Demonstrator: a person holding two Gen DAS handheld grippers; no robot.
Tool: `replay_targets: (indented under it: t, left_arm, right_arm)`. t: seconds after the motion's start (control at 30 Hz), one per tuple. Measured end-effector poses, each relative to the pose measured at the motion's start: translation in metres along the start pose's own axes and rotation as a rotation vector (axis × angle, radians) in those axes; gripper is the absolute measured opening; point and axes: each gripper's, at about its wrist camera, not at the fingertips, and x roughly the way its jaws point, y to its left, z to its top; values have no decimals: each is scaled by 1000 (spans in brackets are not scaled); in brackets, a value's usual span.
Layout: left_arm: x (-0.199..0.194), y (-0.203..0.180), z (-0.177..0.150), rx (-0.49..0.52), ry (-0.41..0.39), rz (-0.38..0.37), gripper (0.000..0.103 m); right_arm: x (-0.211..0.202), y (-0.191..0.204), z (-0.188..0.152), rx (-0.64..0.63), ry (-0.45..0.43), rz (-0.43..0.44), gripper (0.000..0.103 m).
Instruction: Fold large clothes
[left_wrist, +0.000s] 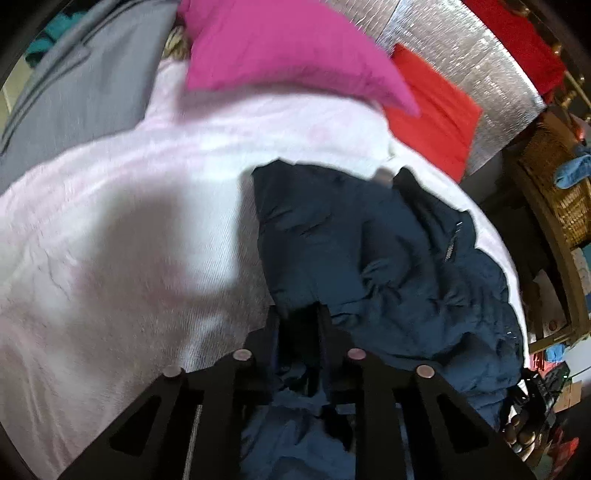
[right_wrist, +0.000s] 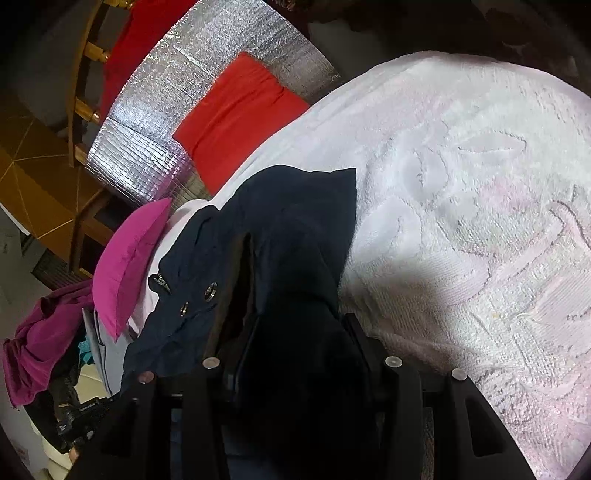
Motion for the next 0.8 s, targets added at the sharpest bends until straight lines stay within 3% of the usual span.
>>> replay_targets:
  t: [0.03, 0.1, 0.23, 0.3, 0.47, 0.5, 0.57, 0.6, 0.63, 0.7, 0.77, 0.8]
  left_arm:
    - [-8, -2, 1, 5, -23, -15, 6]
    - [-16, 3, 5, 0, -36, -23, 6]
    - [2, 14, 1, -5, 37, 45, 7]
    - [8, 21, 0, -43, 67, 25, 7]
    - [-1, 24, 5, -66, 46, 7, 11]
    - [1, 23, 4, -62, 59, 18, 13]
    - [5, 25, 5, -72, 92, 63, 40]
    - [6, 26, 4, -90, 93, 66, 63]
    - [6, 30, 4, -110, 98, 50, 72]
    - [7, 35, 2, -139, 122, -33, 72]
    - [7, 30, 0, -116, 113, -39, 72]
    - [8, 26, -3, -86, 103, -14, 58]
  right_arm:
    - [-1, -2, 0, 2, -1, 4, 49]
    - [-1, -3, -1, 3, -2, 8, 49]
    - [-1, -2, 0, 4, -2, 11, 49]
    - [0, -1, -1, 6, -3, 12, 49]
    - [0, -1, -2, 9, -5, 17, 49]
    - [0, -1, -3, 9, -5, 18, 49]
    - [0, -1, -3, 10, -7, 18, 49]
    - [0, 0, -3, 10, -7, 18, 49]
    - [0, 0, -3, 11, -7, 18, 49]
    - [0, 0, -4, 10, -7, 17, 49]
    - [0, 0, -4, 10, -7, 17, 49]
    - [0, 0, -4, 10, -8, 18, 49]
